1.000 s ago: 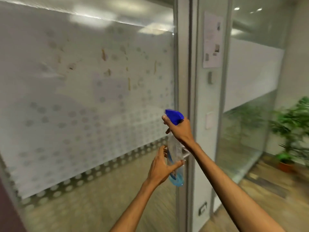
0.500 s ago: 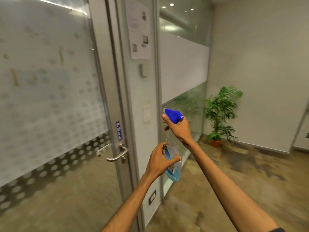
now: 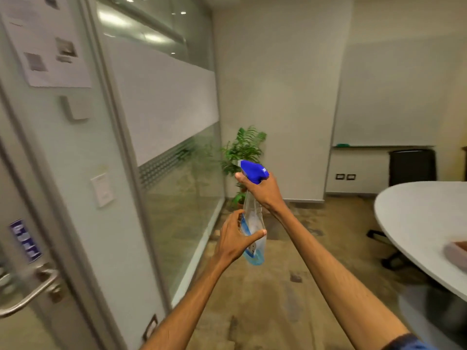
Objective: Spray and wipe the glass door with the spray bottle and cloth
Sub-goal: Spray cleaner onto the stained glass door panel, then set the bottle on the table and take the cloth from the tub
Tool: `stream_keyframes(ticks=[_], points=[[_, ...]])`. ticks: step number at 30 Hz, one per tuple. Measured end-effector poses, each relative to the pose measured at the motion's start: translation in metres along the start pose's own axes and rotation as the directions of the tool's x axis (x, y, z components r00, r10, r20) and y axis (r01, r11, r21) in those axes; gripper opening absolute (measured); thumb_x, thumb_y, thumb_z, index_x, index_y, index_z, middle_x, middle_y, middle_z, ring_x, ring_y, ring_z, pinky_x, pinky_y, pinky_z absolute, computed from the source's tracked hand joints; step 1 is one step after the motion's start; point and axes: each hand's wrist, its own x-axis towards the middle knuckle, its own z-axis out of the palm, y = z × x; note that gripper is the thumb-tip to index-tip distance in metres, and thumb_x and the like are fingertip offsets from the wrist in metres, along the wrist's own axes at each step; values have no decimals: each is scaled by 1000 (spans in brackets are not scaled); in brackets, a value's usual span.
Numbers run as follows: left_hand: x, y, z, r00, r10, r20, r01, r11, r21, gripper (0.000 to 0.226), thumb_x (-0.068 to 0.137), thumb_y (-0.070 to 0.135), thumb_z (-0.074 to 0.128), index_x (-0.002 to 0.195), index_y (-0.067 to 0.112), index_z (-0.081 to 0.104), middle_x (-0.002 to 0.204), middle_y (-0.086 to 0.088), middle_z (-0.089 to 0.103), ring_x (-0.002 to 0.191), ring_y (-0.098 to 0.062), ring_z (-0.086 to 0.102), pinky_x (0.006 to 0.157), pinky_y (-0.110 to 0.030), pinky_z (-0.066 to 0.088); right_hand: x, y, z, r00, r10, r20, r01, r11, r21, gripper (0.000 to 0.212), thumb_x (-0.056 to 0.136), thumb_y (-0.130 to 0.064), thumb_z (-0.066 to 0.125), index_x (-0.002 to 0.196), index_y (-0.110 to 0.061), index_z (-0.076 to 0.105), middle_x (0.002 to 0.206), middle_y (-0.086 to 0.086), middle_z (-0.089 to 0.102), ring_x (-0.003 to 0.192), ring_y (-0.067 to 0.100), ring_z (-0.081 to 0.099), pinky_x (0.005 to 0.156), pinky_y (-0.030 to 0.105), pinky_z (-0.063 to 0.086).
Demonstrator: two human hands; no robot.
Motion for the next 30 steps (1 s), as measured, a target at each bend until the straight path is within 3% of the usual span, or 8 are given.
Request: stream_keyframes(ticks=[2, 5, 7, 12, 15, 22, 27, 30], points=[[15, 11, 31, 998, 47, 53, -46, 999, -14, 71, 65, 64, 79, 118, 27, 53, 111, 8, 60, 102, -11, 59, 87, -35, 54, 5, 10, -32, 998, 10, -66, -13, 999, -39, 27, 79, -45, 80, 74, -24, 64, 53, -15, 61, 48, 0, 59, 51, 19, 47], [37, 28, 78, 987, 112, 118, -106, 993, -56, 64, 68, 57, 81, 114, 22, 54, 106, 4, 59, 98, -13, 57, 83, -27, 49, 14, 21, -78, 991, 46, -123, -60, 992, -113, 45, 81, -46, 77, 88, -3, 67, 81, 21, 71, 77, 40, 70, 73, 54, 57], [53, 37, 112, 978, 139, 158, -127, 988, -83, 64, 68, 58, 80, 114, 23, 53, 106, 4, 58, 98, -12, 56, 83, -24, 46, 23, 33, -111, 988, 44, -151, -66, 988, -138, 46, 83, -44, 76, 95, 0, 66, 89, 27, 70, 82, 42, 70, 80, 59, 55], [93, 56, 191, 944, 201, 261, -170, 976, -136, 67, 68, 62, 78, 117, 25, 52, 108, 4, 59, 98, -13, 56, 81, -26, 48, 47, 66, -181, 970, 48, -238, -108, 963, -245, 25, 86, -42, 73, 92, -20, 64, 85, 9, 73, 77, 19, 74, 82, 43, 61], [124, 69, 230, 919, 240, 314, -200, 968, -154, 68, 69, 62, 78, 117, 23, 51, 106, 4, 57, 94, -12, 55, 76, -15, 40, 65, 84, -217, 953, 50, -298, -140, 947, -290, 17, 87, -40, 72, 85, -28, 61, 74, -5, 68, 70, 9, 67, 73, 31, 57], [178, 100, 319, 844, 353, 404, -301, 935, -189, 68, 67, 57, 82, 113, 19, 50, 103, 3, 50, 90, -12, 51, 71, -10, 36, 79, 120, -298, 871, 85, -485, -245, 929, -277, 28, 86, -31, 75, 108, -20, 61, 89, -12, 65, 82, 5, 64, 70, 15, 48], [188, 127, 385, 810, 369, 455, -295, 928, -228, 69, 66, 56, 83, 114, 18, 51, 102, 4, 50, 85, -7, 49, 64, -6, 30, 73, 143, -362, 812, 157, -562, -379, 875, -302, 37, 85, -24, 76, 116, -12, 59, 108, 7, 68, 97, 18, 64, 78, 21, 52], [190, 147, 432, 782, 388, 488, -287, 919, -270, 71, 66, 55, 83, 116, 15, 50, 105, 0, 52, 91, -13, 54, 71, -15, 44, 68, 156, -404, 755, 189, -627, -456, 840, -295, 40, 85, -23, 77, 118, -8, 61, 114, 13, 69, 99, 20, 64, 80, 22, 52]])
